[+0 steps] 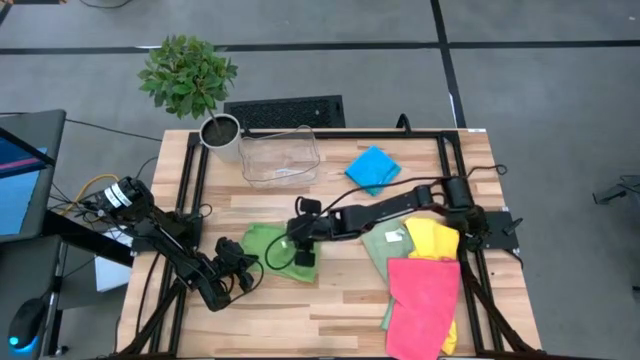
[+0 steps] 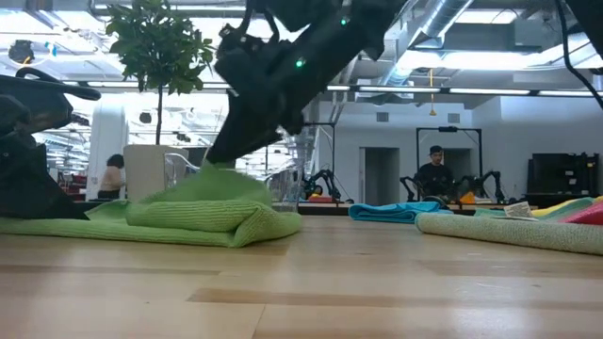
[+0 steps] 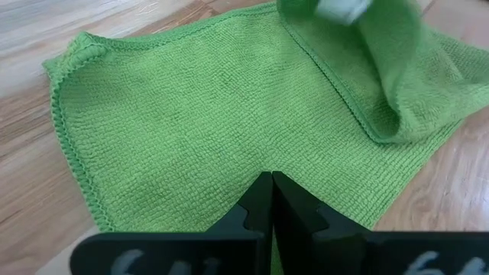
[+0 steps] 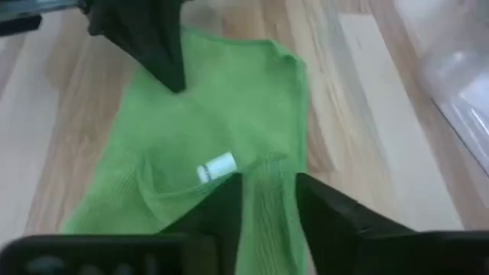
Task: Fold microfiber towels
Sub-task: Fold the green microfiber cloth
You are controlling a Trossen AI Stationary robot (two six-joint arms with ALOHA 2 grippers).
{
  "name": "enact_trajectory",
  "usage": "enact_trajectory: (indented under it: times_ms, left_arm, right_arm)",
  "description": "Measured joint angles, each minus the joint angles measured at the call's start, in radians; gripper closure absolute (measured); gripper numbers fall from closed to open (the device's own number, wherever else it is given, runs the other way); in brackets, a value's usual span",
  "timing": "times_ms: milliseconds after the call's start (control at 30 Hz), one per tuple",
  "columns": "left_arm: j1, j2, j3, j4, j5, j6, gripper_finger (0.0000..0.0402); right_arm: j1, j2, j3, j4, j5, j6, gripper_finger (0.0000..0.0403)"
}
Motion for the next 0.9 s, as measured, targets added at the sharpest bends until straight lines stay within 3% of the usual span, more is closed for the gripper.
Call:
enact_trajectory:
  times_ms: [133, 267, 500, 733, 900]
  left_arm:
    - [0.000, 0.000, 0.000, 0.000, 0.000, 0.001, 0.0402]
    - [0.000, 0.000, 0.000, 0.001, -0.001, 0.001, 0.0401]
    - [0.000, 0.000, 0.000, 0.022, 0.007, 0.003, 0.0402]
    - [0.000, 0.000, 0.001, 0.024, 0.008, 0.005, 0.0402]
    - [0.000, 0.000, 0.001, 0.025, 0.008, 0.003, 0.0402]
  right_arm:
    - [0.031, -0.038, -0.001, -0.055, 0.004, 0.051, 0.0192]
    - [0.114, -0.028, 0.000, -0.061, 0.020, 0.089, 0.0167]
    - [0.255, 0.039, -0.003, -0.075, 0.236, 0.127, 0.0163]
    - [0.310, 0.041, -0.001, -0.081, 0.310, 0.182, 0.0163]
    - [0.313, 0.061, 0.001, -0.067, 0.304, 0.205, 0.0163]
